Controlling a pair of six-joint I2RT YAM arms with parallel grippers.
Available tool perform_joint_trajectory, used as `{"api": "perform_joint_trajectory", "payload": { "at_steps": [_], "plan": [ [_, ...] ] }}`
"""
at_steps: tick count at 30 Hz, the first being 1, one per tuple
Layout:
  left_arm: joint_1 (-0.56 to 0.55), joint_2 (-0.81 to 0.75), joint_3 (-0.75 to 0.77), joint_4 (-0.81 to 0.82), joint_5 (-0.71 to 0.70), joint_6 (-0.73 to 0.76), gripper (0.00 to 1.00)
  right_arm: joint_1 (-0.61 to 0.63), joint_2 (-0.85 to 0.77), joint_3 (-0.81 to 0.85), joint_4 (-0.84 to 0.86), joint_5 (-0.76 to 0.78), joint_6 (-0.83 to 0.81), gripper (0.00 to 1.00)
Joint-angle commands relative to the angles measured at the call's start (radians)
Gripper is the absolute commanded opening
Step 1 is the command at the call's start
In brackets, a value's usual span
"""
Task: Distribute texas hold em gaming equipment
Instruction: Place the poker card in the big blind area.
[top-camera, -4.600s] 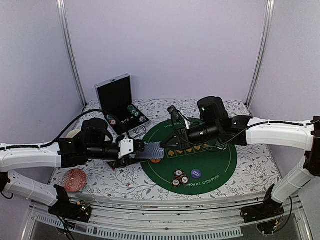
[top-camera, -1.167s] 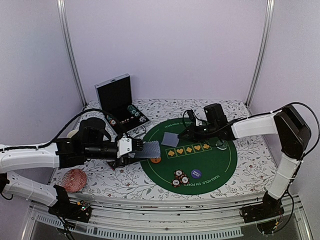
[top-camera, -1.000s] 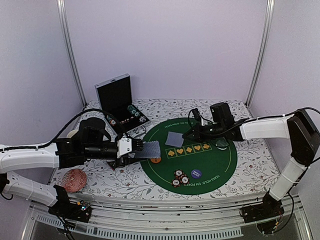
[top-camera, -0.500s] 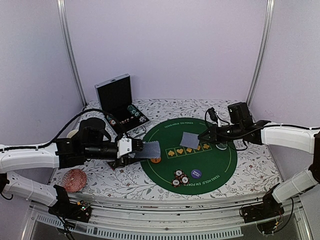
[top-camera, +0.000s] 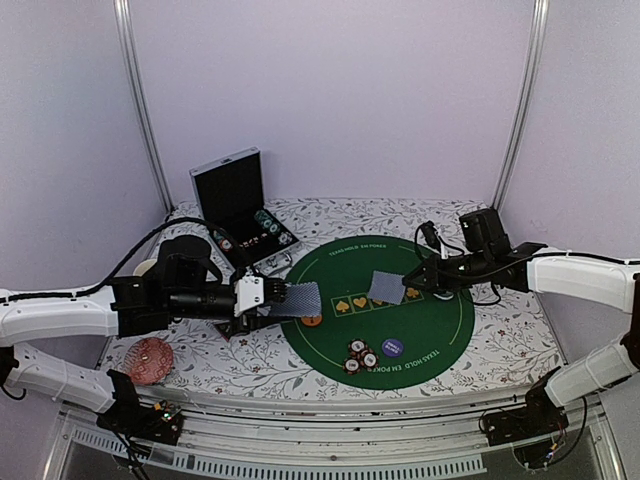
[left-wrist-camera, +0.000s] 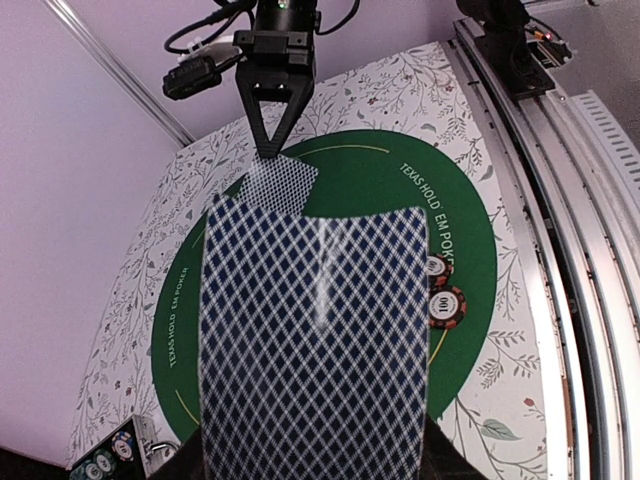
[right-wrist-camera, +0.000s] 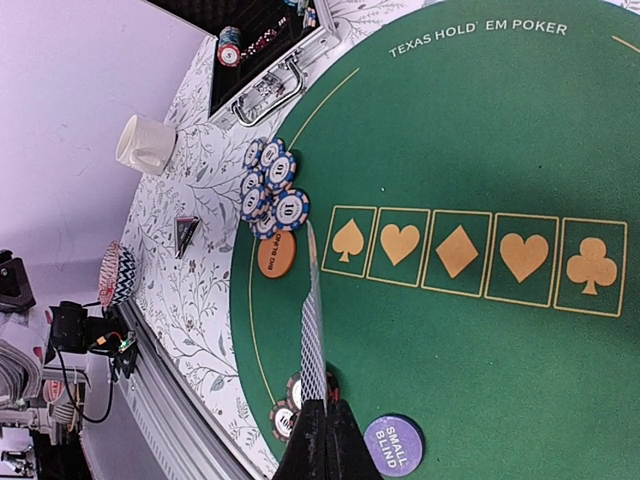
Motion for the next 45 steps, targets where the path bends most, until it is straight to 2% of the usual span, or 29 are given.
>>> {"api": "perform_joint_trajectory", "payload": {
  "at_steps": [1,6,18,35,45],
  "plan": [
    [-0.020,-0.004,0.011,0.018,0.004,-0.002,0.44,-0.004,0.013,-0.015,0.024,-0.009,0.020,0.02],
    [-0.019,0.000,0.008,0.018,-0.004,0.006,0.44,0.002,0.046,-0.036,0.106,-0.074,0.073,0.02],
    [-0.019,-0.009,0.012,0.017,0.003,0.001,0.44,0.096,0.149,0.016,0.153,-0.075,0.104,0.02],
    [-0.020,-0.022,0.012,0.020,0.020,-0.006,0.44,0.306,0.504,0.284,0.244,-0.164,0.137,0.02],
    [-0.020,-0.017,0.010,0.020,0.020,-0.006,0.44,0.359,0.661,0.428,0.258,-0.205,0.149,0.02]
  ]
}}
